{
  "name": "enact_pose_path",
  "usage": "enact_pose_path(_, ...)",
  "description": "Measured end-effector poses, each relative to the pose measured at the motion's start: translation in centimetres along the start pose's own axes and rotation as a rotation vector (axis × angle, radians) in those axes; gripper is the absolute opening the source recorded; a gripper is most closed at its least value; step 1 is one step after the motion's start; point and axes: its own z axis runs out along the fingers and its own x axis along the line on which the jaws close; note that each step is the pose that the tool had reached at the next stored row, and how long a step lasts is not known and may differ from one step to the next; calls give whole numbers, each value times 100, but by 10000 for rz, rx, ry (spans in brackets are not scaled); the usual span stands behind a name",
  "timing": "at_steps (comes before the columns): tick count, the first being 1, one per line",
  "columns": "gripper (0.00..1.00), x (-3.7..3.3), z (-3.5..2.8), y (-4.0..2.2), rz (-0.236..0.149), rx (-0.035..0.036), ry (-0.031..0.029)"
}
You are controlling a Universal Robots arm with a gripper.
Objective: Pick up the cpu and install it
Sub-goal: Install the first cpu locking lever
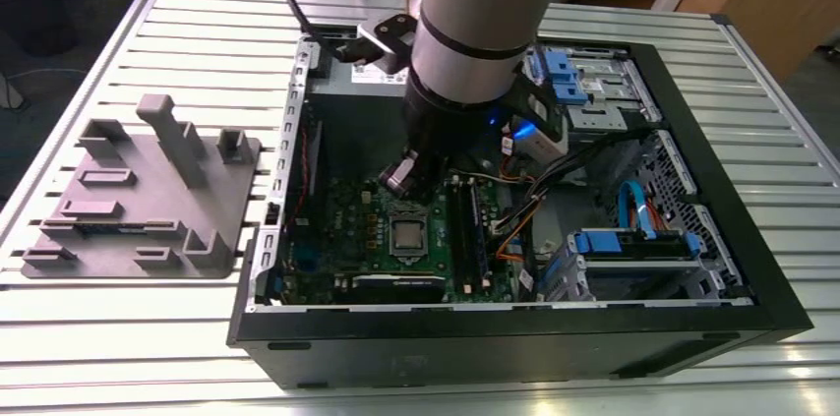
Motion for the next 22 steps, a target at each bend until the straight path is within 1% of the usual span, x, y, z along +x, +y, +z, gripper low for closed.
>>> enact_pose_path(1, 10, -1, -11, 1, -1, 2, -1)
enact_pose_path(5, 10, -15, -13, 17, 2, 3, -3)
enact_pose_path(11, 10, -100, 2, 94, 0, 3, -4)
enact_pose_path(13, 10, -124, 9, 106, -1, 3, -3)
enact_pose_path(17, 10, -186, 22, 107, -1, 3, -3)
enact_pose_path(21, 10, -251, 30, 150, 0, 3, -4)
enact_pose_path(22, 10, -266, 33, 153, -2, 3, -3)
